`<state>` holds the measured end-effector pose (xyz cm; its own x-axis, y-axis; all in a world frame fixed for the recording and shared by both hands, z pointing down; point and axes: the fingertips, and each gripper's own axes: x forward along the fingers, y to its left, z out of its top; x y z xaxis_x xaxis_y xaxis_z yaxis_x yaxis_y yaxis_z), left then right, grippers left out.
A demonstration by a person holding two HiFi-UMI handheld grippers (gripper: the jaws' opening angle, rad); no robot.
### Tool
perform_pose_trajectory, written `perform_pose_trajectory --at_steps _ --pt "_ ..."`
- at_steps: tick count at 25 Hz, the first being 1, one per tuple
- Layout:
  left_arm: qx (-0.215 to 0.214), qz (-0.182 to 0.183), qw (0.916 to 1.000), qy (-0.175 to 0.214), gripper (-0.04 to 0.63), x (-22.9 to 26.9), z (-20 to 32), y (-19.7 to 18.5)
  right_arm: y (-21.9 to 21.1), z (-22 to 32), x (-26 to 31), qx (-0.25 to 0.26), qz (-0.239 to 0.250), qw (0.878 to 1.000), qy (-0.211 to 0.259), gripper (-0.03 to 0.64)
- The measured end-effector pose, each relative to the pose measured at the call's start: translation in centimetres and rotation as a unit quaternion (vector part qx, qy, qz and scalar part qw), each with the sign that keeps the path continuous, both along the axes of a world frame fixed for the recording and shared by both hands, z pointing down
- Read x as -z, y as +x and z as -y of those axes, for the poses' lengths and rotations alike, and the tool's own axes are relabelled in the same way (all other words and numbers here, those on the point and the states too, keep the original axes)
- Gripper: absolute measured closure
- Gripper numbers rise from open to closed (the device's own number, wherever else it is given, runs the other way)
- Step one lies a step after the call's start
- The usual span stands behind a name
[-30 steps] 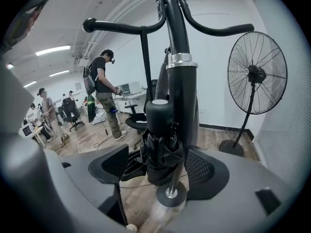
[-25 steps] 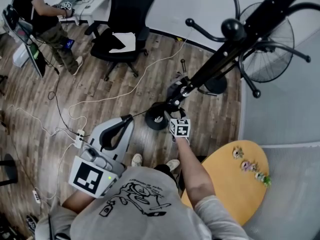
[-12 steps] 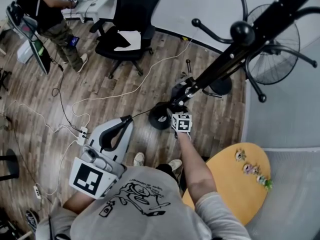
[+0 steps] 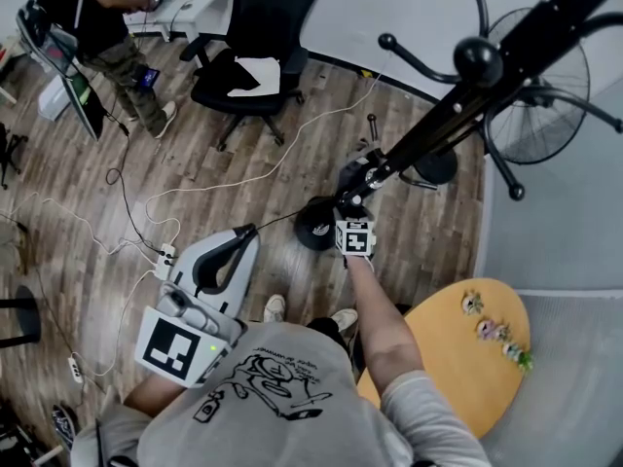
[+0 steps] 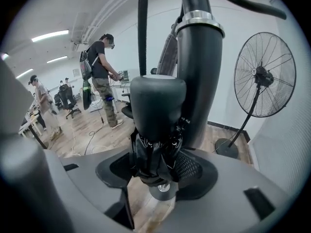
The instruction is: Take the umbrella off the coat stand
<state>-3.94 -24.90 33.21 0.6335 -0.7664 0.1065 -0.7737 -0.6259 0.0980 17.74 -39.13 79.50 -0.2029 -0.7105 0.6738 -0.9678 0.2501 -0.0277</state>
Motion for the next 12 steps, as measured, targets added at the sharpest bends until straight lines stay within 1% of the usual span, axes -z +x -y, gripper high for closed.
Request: perform_pose_trajectory --at_steps 3,8,12 --pt "-0.001 -0.002 1.0000 -0.007 0.586 -0.2 -0.3 0.0 0.0 -0.2 -0.1 0.003 -0.003 1.000 0.003 0.387" --pt "-0.004 -0.003 1.0000 -0.002 0.586 0.1 -0.6 0.1 0.7 -0.6 0.6 0.004 -0.019 1.000 -0.001 0.396" --pt "-0.005 -0.003 1.0000 0.001 0.586 0.3 -1.0 0.0 0.5 -0.8 1.3 0.007 -0.017 1.000 0.000 0.399"
